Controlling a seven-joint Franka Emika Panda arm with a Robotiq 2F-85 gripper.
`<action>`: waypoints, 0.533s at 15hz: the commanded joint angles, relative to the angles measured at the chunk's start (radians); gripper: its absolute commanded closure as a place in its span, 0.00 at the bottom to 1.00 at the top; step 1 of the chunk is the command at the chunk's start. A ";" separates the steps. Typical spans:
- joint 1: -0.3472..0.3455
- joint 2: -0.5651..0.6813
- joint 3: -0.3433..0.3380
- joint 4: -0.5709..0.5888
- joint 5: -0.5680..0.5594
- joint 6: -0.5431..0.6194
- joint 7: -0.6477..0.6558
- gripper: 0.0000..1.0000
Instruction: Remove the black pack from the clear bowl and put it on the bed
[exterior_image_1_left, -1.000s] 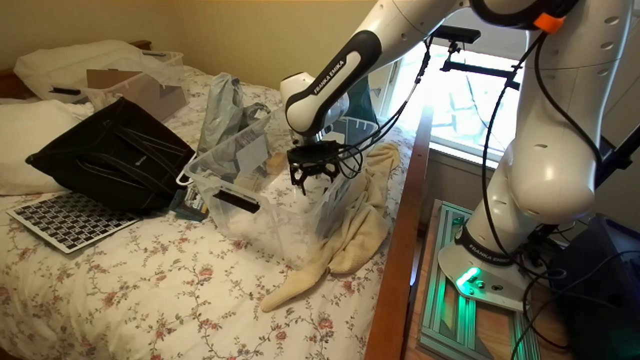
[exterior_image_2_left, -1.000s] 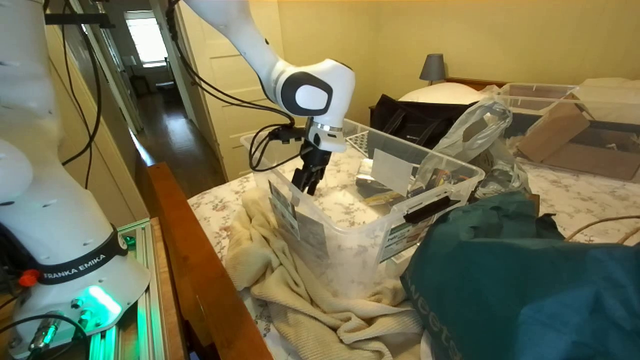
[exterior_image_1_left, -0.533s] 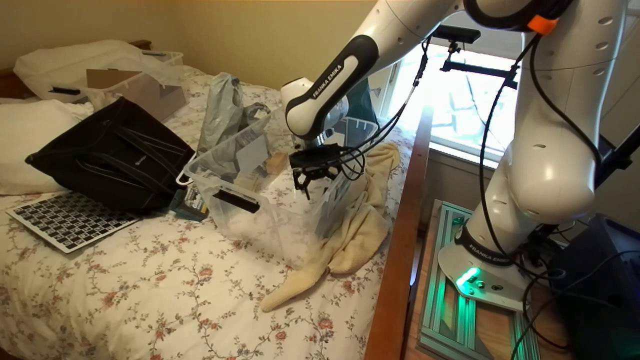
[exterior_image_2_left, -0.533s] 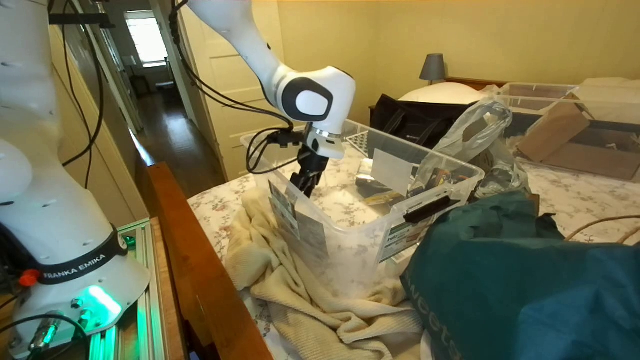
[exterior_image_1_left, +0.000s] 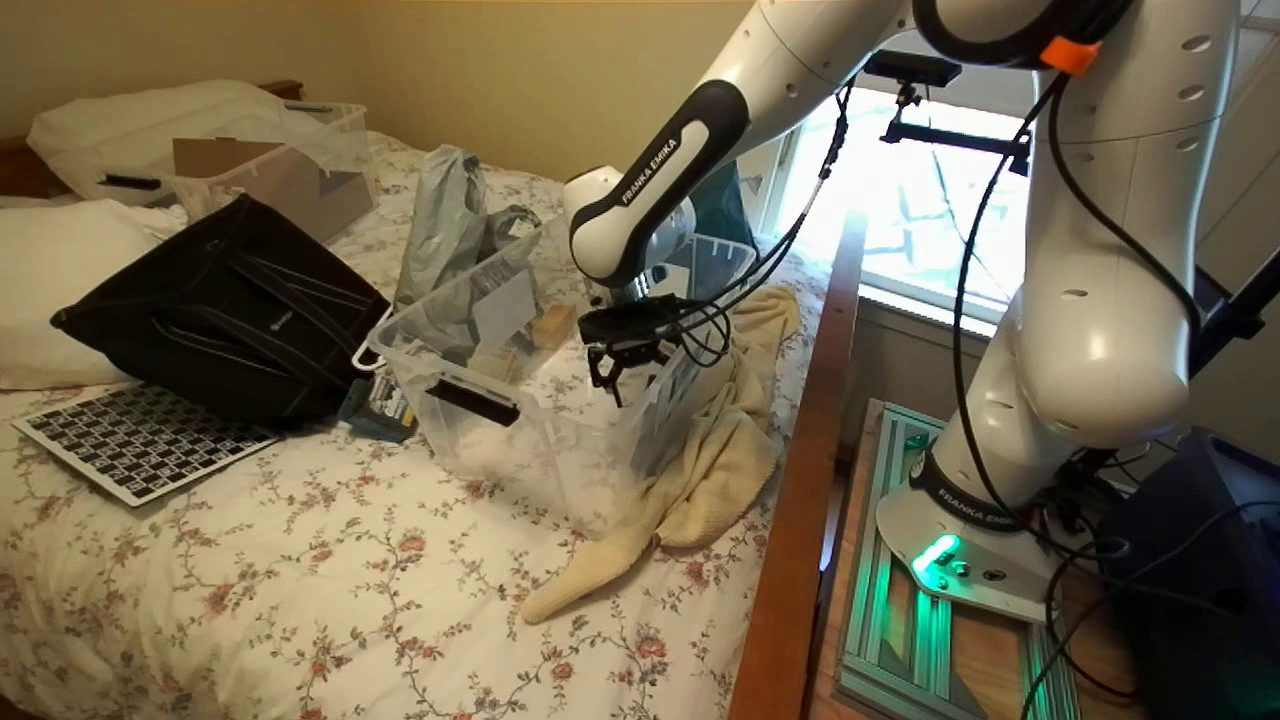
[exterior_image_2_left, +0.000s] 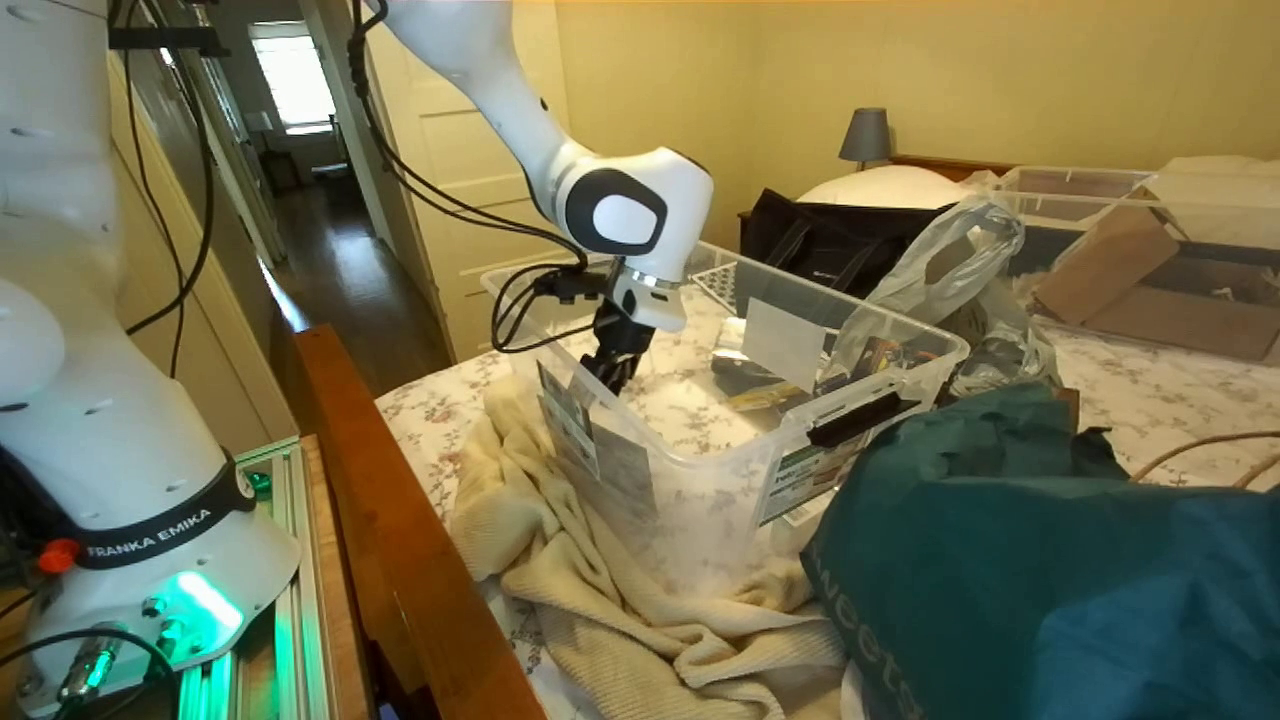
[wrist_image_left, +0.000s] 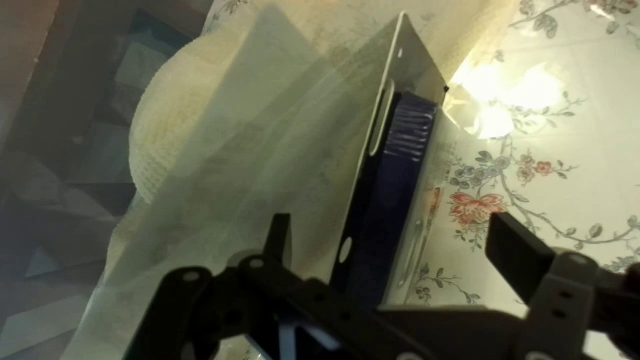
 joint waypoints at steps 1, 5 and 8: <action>-0.003 0.031 -0.002 0.032 0.041 -0.019 -0.025 0.00; -0.002 0.046 -0.002 0.043 0.052 -0.022 -0.025 0.09; -0.002 0.052 -0.003 0.048 0.058 -0.023 -0.024 0.41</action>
